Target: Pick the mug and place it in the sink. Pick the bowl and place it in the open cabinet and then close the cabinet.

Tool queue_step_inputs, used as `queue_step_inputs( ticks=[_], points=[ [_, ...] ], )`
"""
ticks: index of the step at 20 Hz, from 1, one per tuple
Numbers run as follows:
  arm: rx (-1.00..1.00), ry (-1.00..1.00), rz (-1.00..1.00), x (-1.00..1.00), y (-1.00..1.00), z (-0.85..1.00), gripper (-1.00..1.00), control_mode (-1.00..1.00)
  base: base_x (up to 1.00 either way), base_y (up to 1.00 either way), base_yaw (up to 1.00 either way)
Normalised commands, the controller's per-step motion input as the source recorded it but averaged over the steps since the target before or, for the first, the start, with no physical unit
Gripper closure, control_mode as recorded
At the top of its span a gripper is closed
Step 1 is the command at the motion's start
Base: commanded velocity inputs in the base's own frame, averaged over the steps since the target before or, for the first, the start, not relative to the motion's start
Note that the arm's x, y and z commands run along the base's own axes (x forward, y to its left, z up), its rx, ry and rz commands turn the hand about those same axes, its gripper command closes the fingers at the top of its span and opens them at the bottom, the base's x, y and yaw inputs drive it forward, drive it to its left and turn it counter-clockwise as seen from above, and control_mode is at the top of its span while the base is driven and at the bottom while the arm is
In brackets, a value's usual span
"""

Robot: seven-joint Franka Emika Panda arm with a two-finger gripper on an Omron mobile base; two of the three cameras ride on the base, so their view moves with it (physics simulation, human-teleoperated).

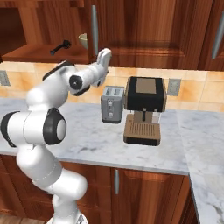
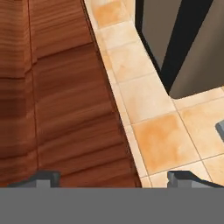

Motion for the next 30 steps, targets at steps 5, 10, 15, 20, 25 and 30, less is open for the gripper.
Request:
queue_step_inputs(
  ticks=[5,10,15,20,25,30],
  points=[
    [0.23,0.02,0.01,-0.35,-0.50,1.00,-1.00,-1.00,0.00,0.00,0.00],
    [0.14,-0.03,0.00,-0.75,-0.16,0.45,-1.00,-1.00,0.00,0.00,0.00],
    [0.01,-0.13,0.00,-0.98,0.01,0.00,-1.00,-1.00,0.00,0.00,0.00],
    [0.02,-0.04,0.00,-0.63,-0.02,0.18,-1.00,-1.00,0.00,0.00,0.00],
    [0.16,0.17,0.00,-0.49,-0.08,0.18,-1.00,-1.00,0.00,0.00,0.00],
    [0.13,0.26,0.00,-0.41,0.00,0.04,-1.00,-1.00,0.00,0.00,0.00]
  ],
)
